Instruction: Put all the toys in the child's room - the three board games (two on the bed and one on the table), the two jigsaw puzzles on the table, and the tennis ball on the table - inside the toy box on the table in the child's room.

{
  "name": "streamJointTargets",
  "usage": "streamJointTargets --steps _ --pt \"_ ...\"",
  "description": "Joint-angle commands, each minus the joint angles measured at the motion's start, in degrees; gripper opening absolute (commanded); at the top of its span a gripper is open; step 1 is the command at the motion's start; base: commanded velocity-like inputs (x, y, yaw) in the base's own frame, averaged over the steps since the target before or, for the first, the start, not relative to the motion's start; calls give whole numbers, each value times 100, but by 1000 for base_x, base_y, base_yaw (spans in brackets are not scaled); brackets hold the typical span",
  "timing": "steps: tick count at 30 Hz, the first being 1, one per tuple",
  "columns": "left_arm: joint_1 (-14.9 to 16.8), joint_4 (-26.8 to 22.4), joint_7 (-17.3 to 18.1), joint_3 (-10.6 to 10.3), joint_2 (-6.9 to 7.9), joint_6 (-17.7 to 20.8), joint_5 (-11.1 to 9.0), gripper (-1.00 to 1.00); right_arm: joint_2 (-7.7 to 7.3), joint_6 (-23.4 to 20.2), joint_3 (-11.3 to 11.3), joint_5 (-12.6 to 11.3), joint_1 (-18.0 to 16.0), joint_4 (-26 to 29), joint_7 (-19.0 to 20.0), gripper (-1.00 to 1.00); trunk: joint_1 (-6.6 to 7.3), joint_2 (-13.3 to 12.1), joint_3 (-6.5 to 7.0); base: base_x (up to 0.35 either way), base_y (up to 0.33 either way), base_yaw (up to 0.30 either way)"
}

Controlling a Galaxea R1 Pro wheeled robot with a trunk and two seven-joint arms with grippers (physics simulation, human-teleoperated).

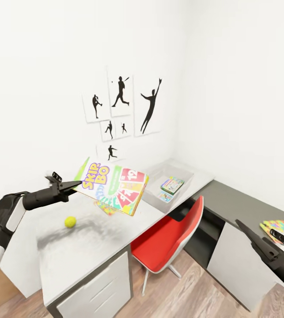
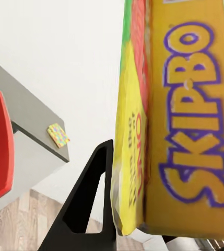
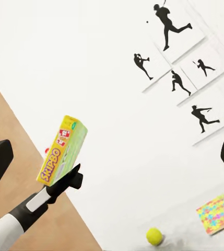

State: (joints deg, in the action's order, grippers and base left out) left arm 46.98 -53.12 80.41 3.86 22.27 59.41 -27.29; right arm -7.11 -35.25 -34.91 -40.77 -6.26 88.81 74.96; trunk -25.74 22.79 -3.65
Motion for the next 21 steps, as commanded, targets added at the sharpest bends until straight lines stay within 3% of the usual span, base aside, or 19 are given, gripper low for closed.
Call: streamJointTargets --steps 1,6,21 --pt "4 -5 -1 1 -1 48 -13 -100 -1 -52 0 -19 -7 -4 10 100 -5 13 -13 120 -312 -260" --pt "4 -5 -74 1 -24 45 -12 -100 4 -46 -4 -18 -7 -7 10 100 -5 13 -13 136 -311 -145" --pt "4 -5 -254 9 -186 44 -6 -100 -7 -53 -39 -12 -7 -4 -1 100 -5 13 -13 224 -270 -7"
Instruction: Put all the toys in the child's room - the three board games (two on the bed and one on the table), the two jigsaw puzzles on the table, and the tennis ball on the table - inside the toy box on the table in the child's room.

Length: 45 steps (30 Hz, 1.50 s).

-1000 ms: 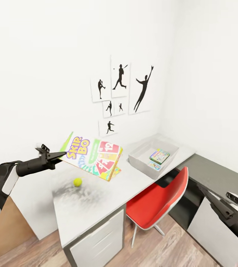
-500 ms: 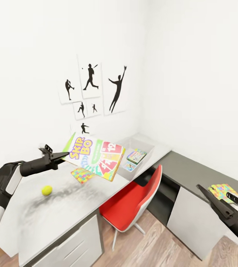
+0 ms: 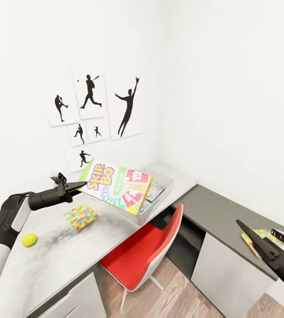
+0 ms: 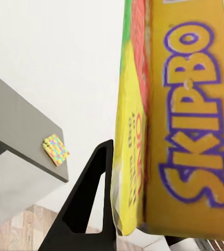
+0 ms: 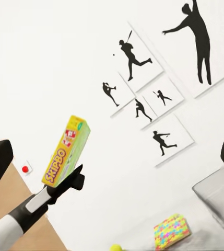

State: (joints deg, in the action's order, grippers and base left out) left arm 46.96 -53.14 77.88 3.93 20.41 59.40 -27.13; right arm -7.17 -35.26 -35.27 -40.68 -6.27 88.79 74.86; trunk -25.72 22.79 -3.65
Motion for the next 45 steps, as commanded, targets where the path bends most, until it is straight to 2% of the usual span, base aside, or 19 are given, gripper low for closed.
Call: streamJointTargets --steps 1,6,8,13,15,18,19,20,22,23,25,28,31,34,37,38,41,43,45 --pt "6 -3 -1 2 -7 45 -21 -100 -2 -58 -19 -20 -5 -2 7 100 -6 13 -13 234 -264 0" --pt "6 -3 -1 2 -16 45 -20 -100 -15 -88 -43 -21 -5 -2 -1 100 -6 13 -13 188 -291 0" --pt "6 -3 -9 3 -62 45 -16 -100 -19 -128 -48 -10 -5 -2 -15 100 -6 13 -13 104 -328 0" --pt "10 -24 -257 13 -253 53 -30 -100 -21 -191 -49 -2 -5 -2 -26 100 -6 13 -13 80 -338 0" --pt "18 -32 -487 42 -407 56 -35 -100 -23 -222 -55 -2 -5 -2 -28 100 -6 13 -13 74 -340 0" --pt "26 -36 -1025 79 -623 48 -53 -100 -27 -237 -57 -1 -5 -2 -30 100 -6 13 -13 73 -341 0" --pt "28 -42 -1322 111 -713 30 -70 -100 -28 -240 -58 -1 -5 -2 -31 100 -6 13 -13 72 -341 0" --pt "30 -80 -1786 215 -859 9 -103 -100 -29 -242 -60 -1 -5 -2 -32 100 -6 13 -13 67 -318 0" --pt "33 -228 -2339 449 -1093 2 -148 -100 -41 -243 -77 -5 -5 -2 -32 100 -6 13 -13 38 -182 0" --pt "39 -371 -2698 645 -1282 5 -171 -100 -48 -244 -85 -8 -5 -2 -32 100 -6 13 -13 15 -73 0" --pt "69 -498 -3040 785 -1452 7 -183 -100 -52 -244 -89 -9 -5 -2 -32 100 -6 13 -13 9 -42 0" --pt "243 -624 -3546 906 -1634 4 -197 -100 -55 -244 -92 -10 -5 -2 -32 100 -6 13 -13 4 -20 0" --pt "382 -667 -3990 949 -1722 2 -227 -100 -56 -244 -93 -10 -5 -2 -32 100 -6 13 -13 1 -6 0" --pt "431 -686 -4447 1013 -1820 -10 -395 -100 -56 -244 -93 -10 -5 -2 -37 100 -6 13 -13 0 -2 0" --pt "454 -756 -5348 1260 -2070 -27 -636 -100 -56 -244 -94 -10 -5 -2 -101 100 -6 13 -13 0 0 0" --pt "456 -804 -5547 1305 -2134 -29 -659 -100 -56 -244 -94 -10 -5 -2 -112 100 -6 13 -13 0 0 0" --pt "461 -1148 -6608 1492 -2471 -32 -727 -100 -56 -244 -94 -10 -5 -2 -141 100 -6 13 -13 0 0 0" --pt "462 -1269 -7125 1554 -2599 -26 -788 -100 -56 -244 -94 -10 -5 -2 -148 100 -6 13 -13 0 0 0" --pt "462 -1323 -7338 1573 -2649 -22 -879 -100 -56 -244 -94 -10 -5 -2 -151 100 -6 13 -13 0 0 0"
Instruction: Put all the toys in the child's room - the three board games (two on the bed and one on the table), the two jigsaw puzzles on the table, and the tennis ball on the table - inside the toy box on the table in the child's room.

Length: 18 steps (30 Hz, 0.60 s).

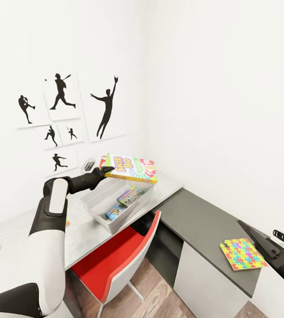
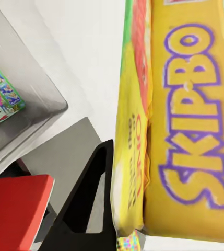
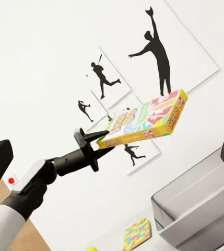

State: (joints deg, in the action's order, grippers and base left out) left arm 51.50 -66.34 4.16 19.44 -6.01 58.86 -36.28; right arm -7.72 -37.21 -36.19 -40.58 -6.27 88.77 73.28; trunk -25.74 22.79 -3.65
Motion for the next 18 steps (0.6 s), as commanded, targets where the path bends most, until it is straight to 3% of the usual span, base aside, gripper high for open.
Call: streamJointTargets --steps 1,6,11,18 --pt "5 -38 -106 29 -42 32 -105 -100 -1 -49 -2 -20 -5 0 5 100 -4 13 -13 0 0 0" --pt "-2 -117 -394 20 -105 -14 -575 -100 -1 -49 -2 -22 -5 0 3 100 -4 13 -13 0 0 0" --pt "-7 -130 -720 20 -150 -301 -708 -100 -1 -49 -2 -32 -5 -1 4 100 -4 13 -13 0 0 0" --pt "-12 -126 -1554 23 -308 -734 -776 -100 6 -43 -2 -35 -5 -2 11 100 -4 13 -13 -114 -128 0"
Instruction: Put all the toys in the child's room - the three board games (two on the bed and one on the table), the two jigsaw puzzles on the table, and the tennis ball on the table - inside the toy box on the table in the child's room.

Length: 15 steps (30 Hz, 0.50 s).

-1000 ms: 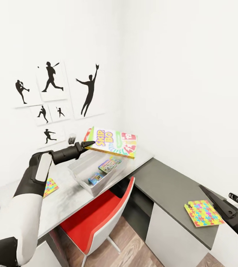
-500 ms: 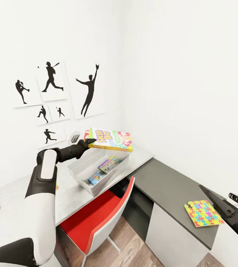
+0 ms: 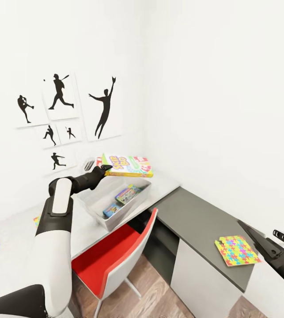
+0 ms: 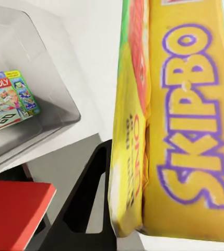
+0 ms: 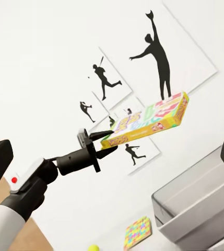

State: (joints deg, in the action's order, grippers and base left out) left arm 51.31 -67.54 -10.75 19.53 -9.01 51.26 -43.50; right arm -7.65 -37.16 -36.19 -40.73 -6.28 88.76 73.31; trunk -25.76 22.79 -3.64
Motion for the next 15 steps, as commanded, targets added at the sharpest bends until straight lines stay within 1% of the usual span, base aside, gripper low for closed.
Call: streamJointTargets --steps 1,5,9,13,15 --pt "7 -6 -100 15 -21 -26 -58 -100 -1 -48 -2 -20 -5 -1 8 100 -3 13 -14 -114 -132 0" --pt "3 40 -239 9 -98 -317 -69 -100 0 -46 -2 -16 -5 0 8 100 -3 13 -14 -48 -56 0" --pt "-1 108 -268 -14 -98 -391 -58 -100 0 -46 0 -15 -5 1 8 100 -3 13 -14 -12 -14 0" --pt "-31 10 -276 -76 -98 -582 -34 -100 0 -46 0 -14 -5 1 4 100 -3 13 -14 -3 -3 0" --pt "-77 -70 -277 -104 -98 -1144 -34 -100 0 -42 -1 -14 -5 1 4 100 -3 13 -14 -1 -1 0"
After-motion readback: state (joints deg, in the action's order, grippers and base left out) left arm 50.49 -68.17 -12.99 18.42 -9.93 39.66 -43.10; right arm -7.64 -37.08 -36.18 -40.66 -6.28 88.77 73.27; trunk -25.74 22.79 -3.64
